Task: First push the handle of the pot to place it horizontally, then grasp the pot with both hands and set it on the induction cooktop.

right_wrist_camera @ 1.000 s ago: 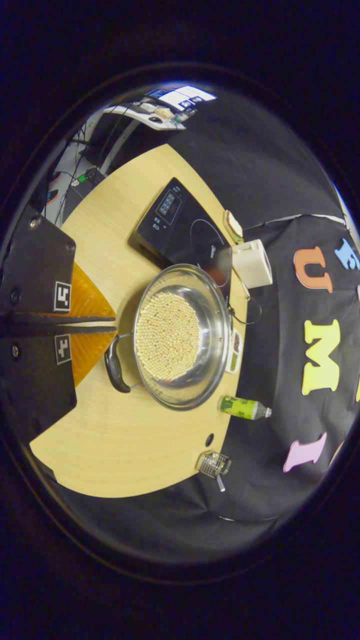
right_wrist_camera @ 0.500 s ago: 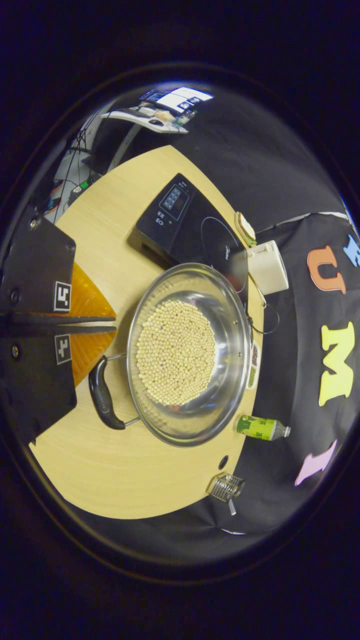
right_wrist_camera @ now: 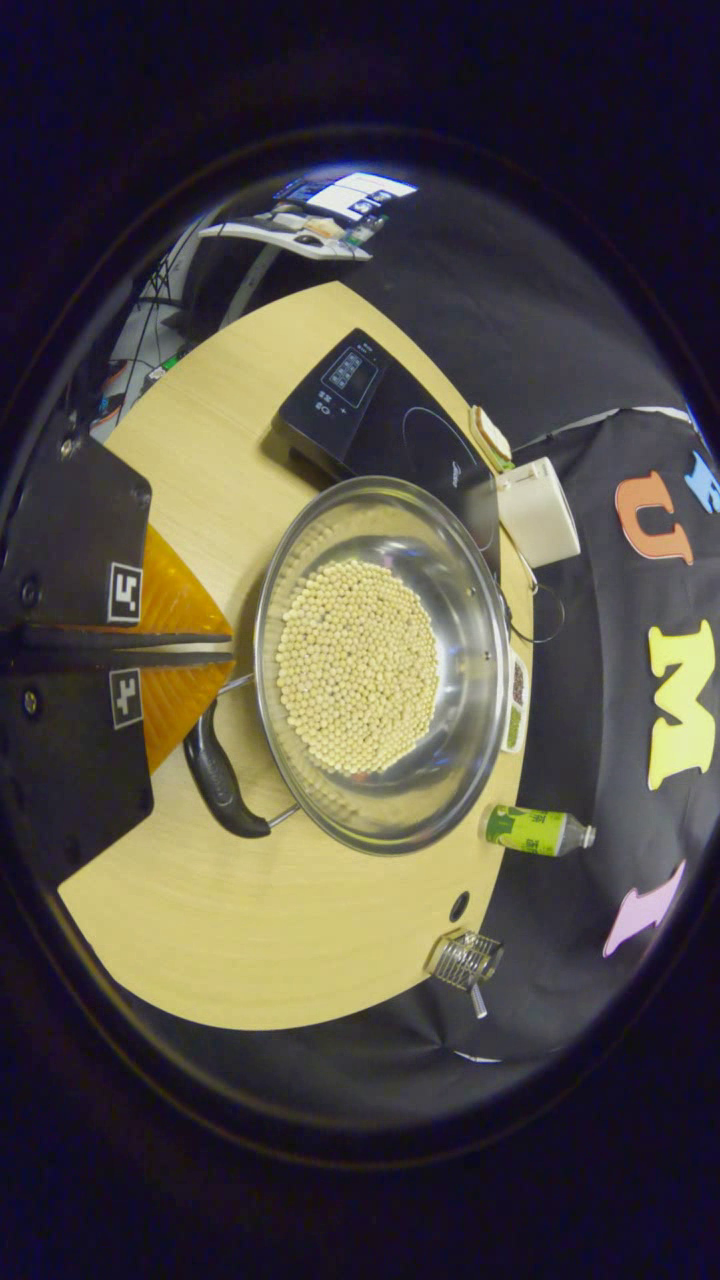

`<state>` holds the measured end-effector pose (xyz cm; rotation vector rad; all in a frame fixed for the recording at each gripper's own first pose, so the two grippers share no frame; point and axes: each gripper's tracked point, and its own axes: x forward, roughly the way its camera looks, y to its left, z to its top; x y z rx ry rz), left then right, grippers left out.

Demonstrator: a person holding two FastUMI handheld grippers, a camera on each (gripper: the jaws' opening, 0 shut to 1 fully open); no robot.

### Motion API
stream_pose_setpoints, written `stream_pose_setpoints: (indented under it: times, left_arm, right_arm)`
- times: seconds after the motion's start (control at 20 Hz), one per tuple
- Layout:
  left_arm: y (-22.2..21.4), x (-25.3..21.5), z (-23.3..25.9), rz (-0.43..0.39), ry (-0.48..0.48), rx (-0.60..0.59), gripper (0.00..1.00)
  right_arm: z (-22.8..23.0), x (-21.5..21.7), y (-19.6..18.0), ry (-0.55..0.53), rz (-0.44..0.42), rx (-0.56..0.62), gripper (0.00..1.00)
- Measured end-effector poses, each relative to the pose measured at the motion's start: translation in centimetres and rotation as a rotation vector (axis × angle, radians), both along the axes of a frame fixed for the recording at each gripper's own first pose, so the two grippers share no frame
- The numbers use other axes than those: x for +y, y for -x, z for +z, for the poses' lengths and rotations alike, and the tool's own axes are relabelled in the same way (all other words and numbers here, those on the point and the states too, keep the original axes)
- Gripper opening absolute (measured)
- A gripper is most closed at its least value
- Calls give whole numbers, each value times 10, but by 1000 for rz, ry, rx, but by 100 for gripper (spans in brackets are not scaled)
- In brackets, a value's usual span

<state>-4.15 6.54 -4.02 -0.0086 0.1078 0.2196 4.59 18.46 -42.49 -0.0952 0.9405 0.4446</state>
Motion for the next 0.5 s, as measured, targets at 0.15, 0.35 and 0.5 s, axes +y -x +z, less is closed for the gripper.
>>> stream_pose_setpoints:
  times: [0.15,0.35,0.5]
  left_arm:
    - [-5,-7,2,-7,-3,-7,96]
    - [-10,-13,0,-5,2,-1,95]
    - [-12,-18,-1,2,5,4,96]
  right_arm:
    - [2,-15,-8,-4,-25,2,1]
    - [1,-33,-18,1,-41,1,4]
    - [2,-43,-26,-2,-39,-1,3]
